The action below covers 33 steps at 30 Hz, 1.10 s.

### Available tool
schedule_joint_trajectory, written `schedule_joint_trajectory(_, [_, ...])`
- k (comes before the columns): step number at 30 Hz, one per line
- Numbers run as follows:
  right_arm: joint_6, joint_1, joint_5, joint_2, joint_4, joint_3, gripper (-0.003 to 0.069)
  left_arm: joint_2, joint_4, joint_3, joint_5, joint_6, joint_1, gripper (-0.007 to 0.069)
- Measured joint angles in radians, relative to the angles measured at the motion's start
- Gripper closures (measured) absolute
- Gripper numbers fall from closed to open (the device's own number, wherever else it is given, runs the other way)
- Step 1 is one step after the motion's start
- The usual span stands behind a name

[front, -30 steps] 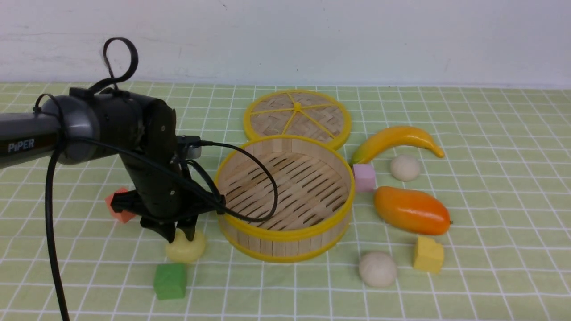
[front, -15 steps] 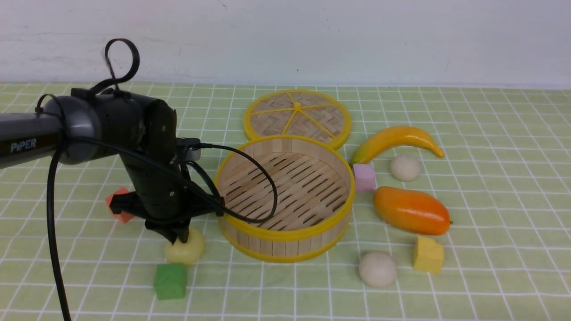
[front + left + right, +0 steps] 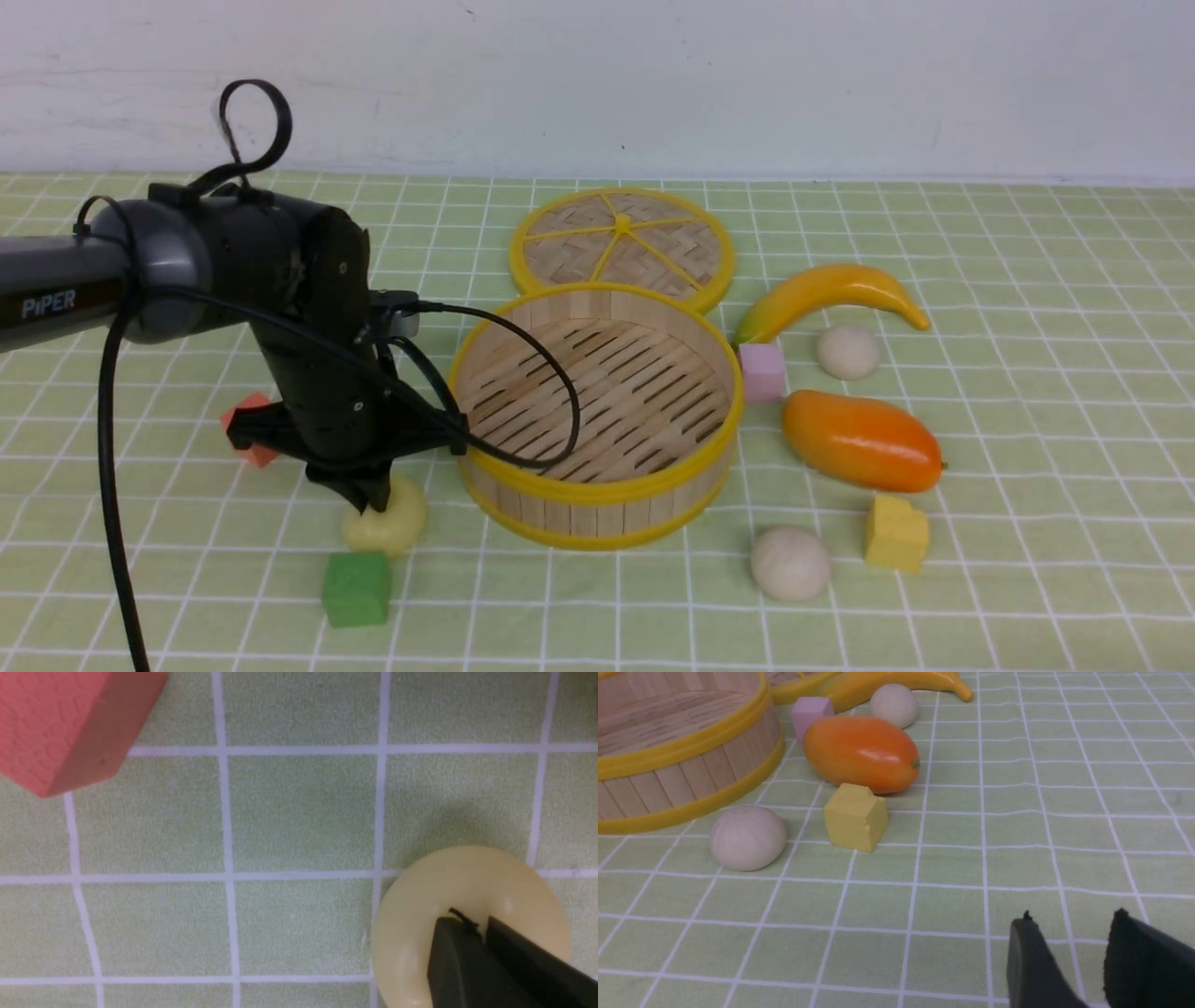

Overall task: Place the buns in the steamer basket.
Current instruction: Use the left arm to grab a steamed stuffed bun, then use the left arm to put the steamed stuffed bun into the steamer

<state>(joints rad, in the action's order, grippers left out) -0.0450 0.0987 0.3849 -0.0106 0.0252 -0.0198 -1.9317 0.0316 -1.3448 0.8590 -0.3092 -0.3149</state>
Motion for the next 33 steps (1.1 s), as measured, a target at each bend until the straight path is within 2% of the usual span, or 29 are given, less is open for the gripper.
schedule_joint_trajectory(16, [0.000, 0.000, 0.000, 0.000, 0.000, 0.000, 0.0418, 0.098, 0.002, -0.004, 0.004, 0.019, 0.000, 0.0637])
schedule_joint_trajectory(26, [0.000, 0.000, 0.000, 0.000, 0.000, 0.000, 0.0418, 0.101, 0.001, -0.117, 0.078, 0.023, 0.000, 0.0637])
schedule_joint_trajectory(31, [0.000, 0.000, 0.000, 0.000, 0.000, 0.000, 0.0418, 0.101, -0.058, -0.208, 0.111, 0.051, 0.000, 0.0637])
schedule_joint_trajectory(33, [0.000, 0.000, 0.000, 0.000, 0.000, 0.000, 0.0418, 0.101, -0.130, -0.240, 0.103, 0.081, 0.000, 0.0637])
